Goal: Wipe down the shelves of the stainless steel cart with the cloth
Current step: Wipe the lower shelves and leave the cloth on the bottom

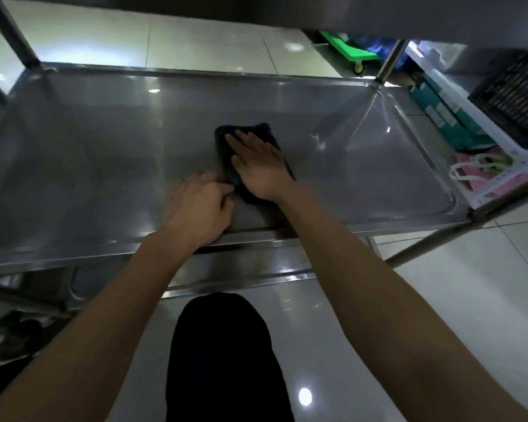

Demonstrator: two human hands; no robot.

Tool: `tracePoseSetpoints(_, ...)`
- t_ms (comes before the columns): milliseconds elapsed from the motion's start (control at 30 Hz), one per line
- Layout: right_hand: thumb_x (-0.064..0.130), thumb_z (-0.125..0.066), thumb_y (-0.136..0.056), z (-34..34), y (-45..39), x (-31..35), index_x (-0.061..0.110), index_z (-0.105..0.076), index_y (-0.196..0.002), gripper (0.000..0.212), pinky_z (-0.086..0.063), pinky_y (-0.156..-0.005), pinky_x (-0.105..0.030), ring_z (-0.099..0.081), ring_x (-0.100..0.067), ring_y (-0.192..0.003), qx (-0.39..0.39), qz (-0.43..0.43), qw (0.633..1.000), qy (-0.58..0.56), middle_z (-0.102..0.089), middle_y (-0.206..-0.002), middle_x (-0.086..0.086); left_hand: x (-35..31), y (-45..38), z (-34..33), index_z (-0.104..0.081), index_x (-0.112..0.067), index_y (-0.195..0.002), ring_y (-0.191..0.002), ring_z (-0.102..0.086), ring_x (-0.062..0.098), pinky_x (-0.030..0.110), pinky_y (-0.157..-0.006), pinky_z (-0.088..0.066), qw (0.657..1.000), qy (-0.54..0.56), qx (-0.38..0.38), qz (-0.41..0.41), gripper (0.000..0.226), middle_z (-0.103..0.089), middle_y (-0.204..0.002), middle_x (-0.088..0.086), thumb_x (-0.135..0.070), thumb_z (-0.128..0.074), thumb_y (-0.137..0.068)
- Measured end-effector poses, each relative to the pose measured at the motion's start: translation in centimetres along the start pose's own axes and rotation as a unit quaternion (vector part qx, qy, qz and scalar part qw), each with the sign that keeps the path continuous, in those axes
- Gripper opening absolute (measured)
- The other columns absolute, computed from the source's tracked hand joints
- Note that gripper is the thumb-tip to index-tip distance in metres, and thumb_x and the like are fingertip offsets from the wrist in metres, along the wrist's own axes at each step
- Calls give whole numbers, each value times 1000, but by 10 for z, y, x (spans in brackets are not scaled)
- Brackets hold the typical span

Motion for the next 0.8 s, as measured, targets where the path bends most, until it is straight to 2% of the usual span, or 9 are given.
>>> tracePoseSetpoints(200, 37, -24, -109, -3, -8, 5, 30, -21, -158, 50, -8, -124, -39, -10, -16, -154, 16, 16, 1000, -18, -14, -167, 4, 4, 15, 6, -70, -23, -121, -114, -58, 33, 46, -97, -49, 999, 35, -16, 9, 54, -62, -130, 2, -40, -34, -84)
tracePoseSetpoints(300, 37, -24, -109, 4, -2, -15, 28, -23, -158, 50, -9, -124, -39, -11, -17, -154, 3, 0, 1000, -16, -16, -167, 2, -7, 10, 9, -71, -21, -115, -110, -58, 33, 44, -95, -48, 999, 26, -15, 23, 47, -64, -122, 3, -40, -38, -87)
tracePoseSetpoints(433, 36, -28, -109, 20, 9, -63, 25, -27, -157, 49, -9, -124, -35, -16, -19, -153, -25, -53, 998, -15, -20, -166, -1, -39, -2, 3, -68, -21, -110, -115, -51, 32, 42, -96, -41, 999, 3, -14, 45, 31, -60, -126, 4, -38, -48, -94)
tracePoseSetpoints(600, 33, -37, -108, 46, 29, -129, 22, -35, -154, 48, -13, -123, -32, -22, -19, -151, -59, -113, 991, -43, -27, -164, -2, -114, -26, -13, -60, -25, -125, -123, -45, 27, 44, -96, -36, 999, 14, 32, -21, 37, -53, -132, 1, -42, -43, -97)
tracePoseSetpoints(700, 31, -45, -105, 64, 50, -172, 21, -43, -151, 47, -19, -122, -32, -30, -20, -148, -104, -149, 980, -80, -34, -161, -2, -148, -39, -19, -61, -24, -122, -122, -44, 28, 47, -97, -35, 997, -5, 60, -45, 36, -52, -131, 2, -42, -41, -98)
tracePoseSetpoints(800, 29, -48, -104, 80, 69, -211, 23, -46, -148, 45, -24, -118, -30, -37, -24, -143, -128, -185, 970, -91, -38, -159, -3, -166, -49, -27, -64, -19, -118, -121, -45, 31, 54, -100, -37, 995, -24, 89, -24, 38, -52, -128, 6, -41, -39, -98)
Point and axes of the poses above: each hand's wrist, its own y-axis away from the middle knuckle, its own z-axis out of the back of the hand, x = y × z, the point moved 3 cm from there along -y, towards the middle knuckle
